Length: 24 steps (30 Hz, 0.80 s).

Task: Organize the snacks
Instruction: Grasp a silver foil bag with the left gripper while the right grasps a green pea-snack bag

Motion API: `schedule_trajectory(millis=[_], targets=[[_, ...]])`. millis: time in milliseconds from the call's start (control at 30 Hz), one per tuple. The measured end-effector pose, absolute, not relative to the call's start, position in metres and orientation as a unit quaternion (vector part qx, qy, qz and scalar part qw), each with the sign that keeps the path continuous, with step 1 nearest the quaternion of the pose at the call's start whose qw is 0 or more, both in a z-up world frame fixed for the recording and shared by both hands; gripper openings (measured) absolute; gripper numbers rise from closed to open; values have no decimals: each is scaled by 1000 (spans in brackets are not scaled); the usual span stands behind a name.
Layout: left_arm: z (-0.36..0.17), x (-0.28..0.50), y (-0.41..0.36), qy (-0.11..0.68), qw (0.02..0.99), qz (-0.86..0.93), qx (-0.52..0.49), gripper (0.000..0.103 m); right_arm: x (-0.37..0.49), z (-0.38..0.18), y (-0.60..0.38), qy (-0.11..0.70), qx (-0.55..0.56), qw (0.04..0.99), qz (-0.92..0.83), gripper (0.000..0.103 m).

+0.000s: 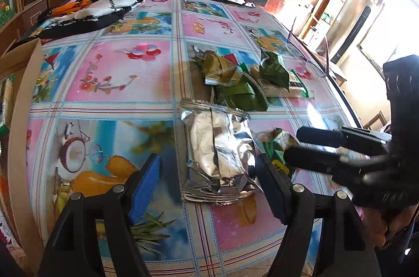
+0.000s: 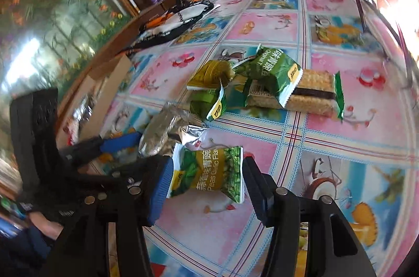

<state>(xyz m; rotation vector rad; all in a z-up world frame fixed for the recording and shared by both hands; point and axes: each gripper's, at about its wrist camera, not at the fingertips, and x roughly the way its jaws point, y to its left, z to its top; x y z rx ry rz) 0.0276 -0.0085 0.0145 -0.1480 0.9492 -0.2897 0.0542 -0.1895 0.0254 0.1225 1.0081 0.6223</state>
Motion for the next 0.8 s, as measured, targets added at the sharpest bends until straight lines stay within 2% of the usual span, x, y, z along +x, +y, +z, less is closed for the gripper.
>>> schedule_trajectory(millis=[133, 300, 433, 533, 567, 600, 633, 700, 800], targets=[[16, 29, 2, 453, 877, -131, -95, 72, 47, 24, -174, 466, 10, 834, 295, 58], [16, 31, 8, 453, 875, -126, -111, 73, 39, 19, -156, 449, -62, 847, 278, 68], [16, 31, 2, 457, 873, -136, -104, 77, 40, 17, -154, 441, -66, 854, 267, 70], [17, 31, -3, 455, 873, -145, -98, 82, 42, 17, -161, 443, -44, 853, 273, 60], [17, 30, -4, 453, 874, -146, -97, 82, 43, 18, -164, 445, -36, 853, 272, 52], [18, 30, -6, 452, 875, -146, -94, 83, 43, 18, -166, 446, -33, 854, 267, 36], [17, 30, -8, 452, 876, -145, -87, 84, 45, 18, -171, 449, -22, 853, 265, 36], [16, 31, -13, 455, 876, -143, -73, 84, 51, 19, -181, 458, 12, 848, 267, 25], [13, 32, -21, 460, 875, -142, -54, 84, 54, 21, -189, 461, 24, 852, 248, 20]])
